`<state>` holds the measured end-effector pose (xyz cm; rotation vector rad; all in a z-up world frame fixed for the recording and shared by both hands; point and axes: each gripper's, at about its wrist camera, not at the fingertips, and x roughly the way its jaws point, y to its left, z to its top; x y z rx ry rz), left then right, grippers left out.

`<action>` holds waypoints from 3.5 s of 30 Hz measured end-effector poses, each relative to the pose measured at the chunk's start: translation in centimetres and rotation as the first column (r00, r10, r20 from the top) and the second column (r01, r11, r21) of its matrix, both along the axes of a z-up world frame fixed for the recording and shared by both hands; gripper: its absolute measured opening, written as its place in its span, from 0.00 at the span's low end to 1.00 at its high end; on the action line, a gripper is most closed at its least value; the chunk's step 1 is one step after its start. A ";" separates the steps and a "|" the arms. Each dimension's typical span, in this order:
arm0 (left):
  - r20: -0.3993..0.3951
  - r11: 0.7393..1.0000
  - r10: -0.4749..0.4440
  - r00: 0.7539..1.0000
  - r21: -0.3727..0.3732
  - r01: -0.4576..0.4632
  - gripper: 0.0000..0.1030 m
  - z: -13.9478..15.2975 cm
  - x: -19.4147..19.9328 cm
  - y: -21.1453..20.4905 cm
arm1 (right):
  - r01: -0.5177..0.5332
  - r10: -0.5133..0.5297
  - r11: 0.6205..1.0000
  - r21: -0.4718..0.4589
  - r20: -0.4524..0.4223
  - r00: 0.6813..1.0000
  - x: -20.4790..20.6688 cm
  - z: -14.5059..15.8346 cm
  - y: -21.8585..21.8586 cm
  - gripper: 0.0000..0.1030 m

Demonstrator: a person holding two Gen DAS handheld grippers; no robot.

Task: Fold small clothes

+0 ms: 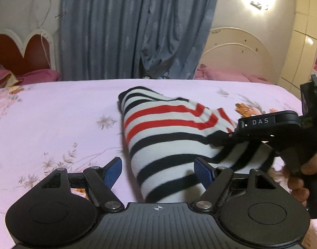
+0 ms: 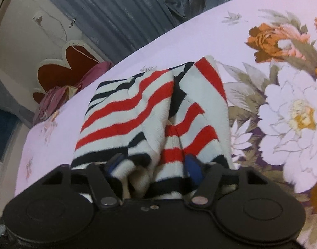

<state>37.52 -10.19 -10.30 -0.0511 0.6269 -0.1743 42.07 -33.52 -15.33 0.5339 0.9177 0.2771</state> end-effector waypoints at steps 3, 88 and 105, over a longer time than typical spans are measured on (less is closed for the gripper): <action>-0.016 1.000 0.019 1.000 -0.012 -0.019 0.73 -0.8 0.9 0.1 | -0.012 0.012 1.000 -0.005 0.002 1.000 0.3 -0.1 0.6 0.35; -0.084 0.997 -0.076 0.994 0.012 0.078 0.80 -1.9 8.0 -5.5 | -0.024 0.105 0.922 -0.386 0.190 0.976 -2.4 3.1 -1.3 0.26; -0.087 0.998 -0.028 0.996 0.056 0.033 0.80 -3.2 13.8 -5.8 | 0.018 0.100 0.872 -0.489 0.214 0.972 4.6 2.5 -0.1 0.28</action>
